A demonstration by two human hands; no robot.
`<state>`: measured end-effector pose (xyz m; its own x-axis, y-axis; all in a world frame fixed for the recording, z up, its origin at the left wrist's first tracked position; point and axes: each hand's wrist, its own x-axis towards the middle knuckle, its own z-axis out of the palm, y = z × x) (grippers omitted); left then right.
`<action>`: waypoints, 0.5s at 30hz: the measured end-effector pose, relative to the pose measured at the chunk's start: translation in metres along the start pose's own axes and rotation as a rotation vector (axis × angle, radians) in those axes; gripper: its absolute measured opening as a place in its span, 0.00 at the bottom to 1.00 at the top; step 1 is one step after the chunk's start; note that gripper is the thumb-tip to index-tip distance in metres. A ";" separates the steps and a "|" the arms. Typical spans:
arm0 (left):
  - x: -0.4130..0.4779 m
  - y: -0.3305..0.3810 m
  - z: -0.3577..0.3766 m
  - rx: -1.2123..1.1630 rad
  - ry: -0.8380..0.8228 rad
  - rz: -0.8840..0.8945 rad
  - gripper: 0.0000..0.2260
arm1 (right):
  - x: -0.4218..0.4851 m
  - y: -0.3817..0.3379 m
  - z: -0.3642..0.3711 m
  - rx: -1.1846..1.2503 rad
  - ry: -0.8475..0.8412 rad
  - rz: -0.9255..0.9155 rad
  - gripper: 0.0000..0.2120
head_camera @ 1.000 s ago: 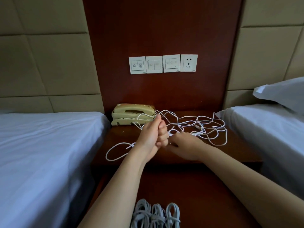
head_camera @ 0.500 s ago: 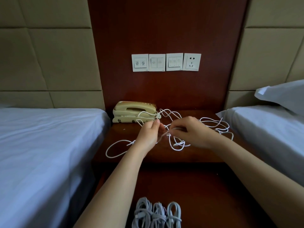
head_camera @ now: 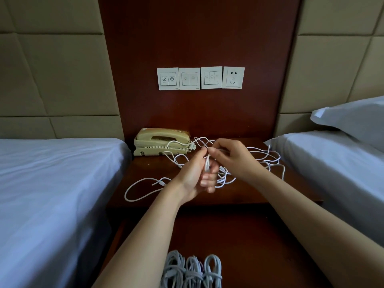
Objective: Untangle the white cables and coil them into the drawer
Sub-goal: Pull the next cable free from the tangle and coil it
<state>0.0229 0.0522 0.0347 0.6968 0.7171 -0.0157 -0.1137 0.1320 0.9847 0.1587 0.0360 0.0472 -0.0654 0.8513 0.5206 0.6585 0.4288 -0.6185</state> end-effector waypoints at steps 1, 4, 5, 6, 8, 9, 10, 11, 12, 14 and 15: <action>-0.002 0.001 0.001 -0.015 -0.031 0.004 0.26 | 0.000 0.000 0.001 0.043 -0.005 -0.007 0.14; -0.006 0.004 0.004 -0.083 -0.056 0.042 0.24 | 0.001 0.002 0.005 0.085 0.010 -0.022 0.16; -0.007 0.003 0.004 -0.120 -0.043 0.062 0.22 | 0.001 0.005 0.007 0.069 0.018 -0.025 0.15; -0.007 0.003 0.003 -0.151 -0.022 0.082 0.22 | 0.001 0.011 0.008 0.041 0.018 -0.024 0.15; -0.008 0.003 0.000 -0.174 0.029 0.113 0.20 | 0.001 0.024 0.013 -0.070 -0.020 -0.029 0.14; -0.008 0.003 -0.002 -0.170 0.061 0.123 0.20 | -0.001 0.032 0.016 -0.155 -0.036 -0.053 0.14; -0.008 0.004 -0.005 -0.166 0.089 0.131 0.20 | -0.003 0.040 0.018 -0.251 -0.039 -0.082 0.12; -0.008 0.005 -0.007 -0.168 0.112 0.137 0.20 | -0.003 0.048 0.019 -0.326 -0.024 -0.101 0.10; -0.009 0.007 -0.009 -0.174 0.133 0.143 0.20 | -0.002 0.054 0.019 -0.376 0.013 -0.086 0.09; -0.009 0.010 -0.014 -0.201 0.175 0.161 0.21 | 0.006 0.064 0.015 -0.441 0.113 -0.009 0.08; -0.009 0.010 -0.017 -0.219 0.199 0.168 0.21 | 0.011 0.067 0.012 -0.474 0.135 0.038 0.09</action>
<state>0.0035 0.0588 0.0421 0.5057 0.8581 0.0888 -0.3796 0.1289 0.9161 0.1928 0.0775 0.0039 0.0427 0.8036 0.5936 0.9292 0.1864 -0.3193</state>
